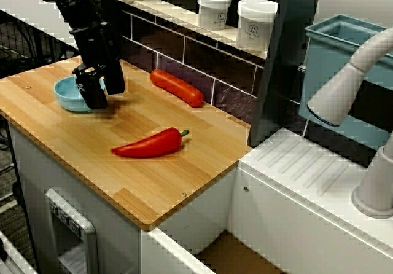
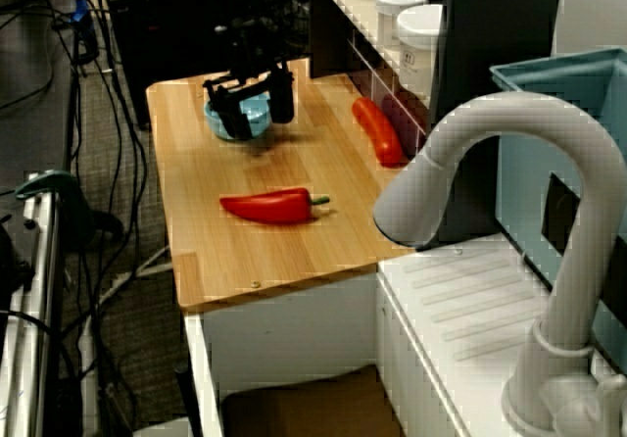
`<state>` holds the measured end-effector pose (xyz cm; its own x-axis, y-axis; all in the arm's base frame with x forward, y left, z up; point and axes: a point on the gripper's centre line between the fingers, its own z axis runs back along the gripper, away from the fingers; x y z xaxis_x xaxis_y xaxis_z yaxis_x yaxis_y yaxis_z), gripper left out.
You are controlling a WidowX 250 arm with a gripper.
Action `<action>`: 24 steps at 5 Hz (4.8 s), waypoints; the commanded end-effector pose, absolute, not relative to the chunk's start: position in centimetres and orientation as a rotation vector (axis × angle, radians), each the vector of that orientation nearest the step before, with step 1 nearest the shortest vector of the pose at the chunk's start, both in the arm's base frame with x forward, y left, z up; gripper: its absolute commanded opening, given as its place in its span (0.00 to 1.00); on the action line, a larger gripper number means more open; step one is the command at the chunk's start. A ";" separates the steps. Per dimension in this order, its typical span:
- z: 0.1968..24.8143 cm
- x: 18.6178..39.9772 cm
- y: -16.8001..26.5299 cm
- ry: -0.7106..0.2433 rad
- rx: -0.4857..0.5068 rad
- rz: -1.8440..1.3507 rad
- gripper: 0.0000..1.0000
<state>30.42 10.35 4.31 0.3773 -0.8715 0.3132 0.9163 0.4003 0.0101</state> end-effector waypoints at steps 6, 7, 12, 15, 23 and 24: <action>7.4 31.1 6.4 -0.341 -0.166 -0.639 1.00; 7.1 30.0 4.7 -0.365 -0.134 -0.580 1.00; 7.7 28.5 -0.5 -0.365 -0.156 -0.569 1.00; 5.0 29.4 -3.0 -0.368 -0.143 -0.545 1.00; 13.3 28.0 10.9 -0.427 -0.174 -0.611 0.00; 13.1 27.3 13.6 -0.475 -0.132 -0.581 0.00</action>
<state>27.19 12.70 12.17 0.7387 -0.4942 0.4583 0.5643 0.8253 -0.0198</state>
